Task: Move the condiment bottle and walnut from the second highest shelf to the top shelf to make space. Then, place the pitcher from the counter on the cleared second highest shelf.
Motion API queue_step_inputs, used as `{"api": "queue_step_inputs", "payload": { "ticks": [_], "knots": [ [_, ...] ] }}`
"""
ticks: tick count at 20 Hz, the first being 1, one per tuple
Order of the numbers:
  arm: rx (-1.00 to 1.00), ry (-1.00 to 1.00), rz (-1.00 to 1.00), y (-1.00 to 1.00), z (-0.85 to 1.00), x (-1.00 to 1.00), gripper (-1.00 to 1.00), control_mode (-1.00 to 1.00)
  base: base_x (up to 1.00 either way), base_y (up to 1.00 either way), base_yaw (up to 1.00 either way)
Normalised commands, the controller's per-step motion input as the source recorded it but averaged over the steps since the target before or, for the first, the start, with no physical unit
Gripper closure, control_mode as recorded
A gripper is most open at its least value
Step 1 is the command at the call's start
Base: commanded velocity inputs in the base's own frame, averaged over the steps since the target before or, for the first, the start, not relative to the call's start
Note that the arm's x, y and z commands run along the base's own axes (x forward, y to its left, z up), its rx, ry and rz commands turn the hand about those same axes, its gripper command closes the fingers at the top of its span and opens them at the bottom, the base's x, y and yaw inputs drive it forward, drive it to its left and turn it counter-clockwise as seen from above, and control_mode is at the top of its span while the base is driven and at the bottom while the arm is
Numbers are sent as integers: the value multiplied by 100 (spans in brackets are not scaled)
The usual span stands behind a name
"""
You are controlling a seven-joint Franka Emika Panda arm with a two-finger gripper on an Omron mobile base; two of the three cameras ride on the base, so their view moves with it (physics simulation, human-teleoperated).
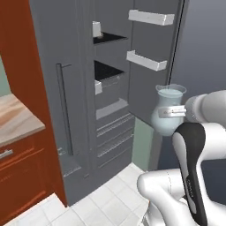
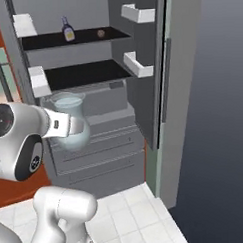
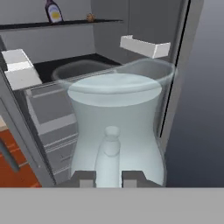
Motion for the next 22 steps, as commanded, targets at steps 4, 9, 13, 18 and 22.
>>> {"api": "queue_step_inputs", "payload": {
  "ticks": [4, 9, 13, 18, 22],
  "knots": [
    [0, 0, 0, 0, 0, 0, 100, 100, 31, -51, 45],
    [0, 0, 0, 0, 0, 0, 100, 100, 37, -60, 43],
    [0, 0, 0, 0, 0, 0, 100, 100, 39, -59, 40],
    [0, 0, 0, 0, 0, 0, 100, 100, 45, -26, 36],
    [0, 0, 0, 0, 0, 0, 100, 100, 57, -3, 29]
  ]
}}
